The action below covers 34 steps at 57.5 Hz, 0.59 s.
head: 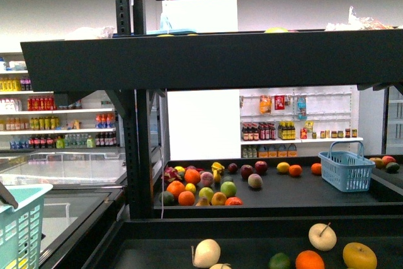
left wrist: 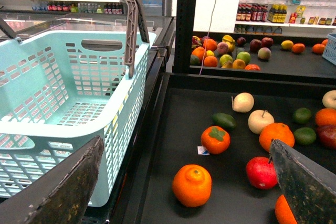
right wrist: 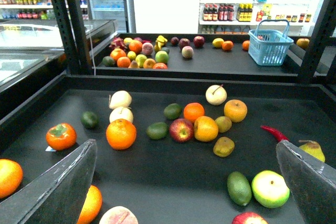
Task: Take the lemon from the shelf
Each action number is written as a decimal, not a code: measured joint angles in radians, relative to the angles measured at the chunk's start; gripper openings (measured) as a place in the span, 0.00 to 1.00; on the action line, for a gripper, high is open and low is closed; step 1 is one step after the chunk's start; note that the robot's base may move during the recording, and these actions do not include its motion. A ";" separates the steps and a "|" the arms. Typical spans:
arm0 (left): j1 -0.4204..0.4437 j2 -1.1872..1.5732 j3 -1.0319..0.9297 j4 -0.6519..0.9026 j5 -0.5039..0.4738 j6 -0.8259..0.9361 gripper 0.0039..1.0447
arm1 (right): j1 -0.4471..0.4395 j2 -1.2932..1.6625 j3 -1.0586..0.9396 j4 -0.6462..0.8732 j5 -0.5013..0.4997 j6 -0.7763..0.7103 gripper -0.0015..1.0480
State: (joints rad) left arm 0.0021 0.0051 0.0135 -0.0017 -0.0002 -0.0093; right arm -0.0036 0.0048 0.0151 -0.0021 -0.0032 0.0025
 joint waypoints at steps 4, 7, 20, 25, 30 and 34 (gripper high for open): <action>0.000 0.000 0.000 0.000 0.000 0.000 0.93 | 0.000 0.000 0.000 0.000 0.000 0.000 0.98; 0.000 0.000 0.000 0.000 0.000 0.000 0.93 | 0.000 0.000 0.000 0.000 0.000 0.000 0.98; 0.000 0.000 0.000 0.000 0.000 0.000 0.93 | 0.000 0.000 0.000 0.000 0.000 0.000 0.98; 0.000 0.000 0.000 0.000 0.000 0.000 0.93 | 0.000 0.000 0.000 0.000 0.000 0.000 0.98; 0.000 0.000 0.000 0.000 0.000 0.000 0.93 | 0.000 0.000 0.000 0.000 0.000 0.000 0.98; 0.000 0.000 0.000 0.000 0.000 0.000 0.93 | 0.000 0.000 0.000 0.000 0.000 0.000 0.98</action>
State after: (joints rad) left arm 0.0021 0.0051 0.0135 -0.0017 -0.0002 -0.0093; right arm -0.0036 0.0048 0.0151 -0.0021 -0.0032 0.0025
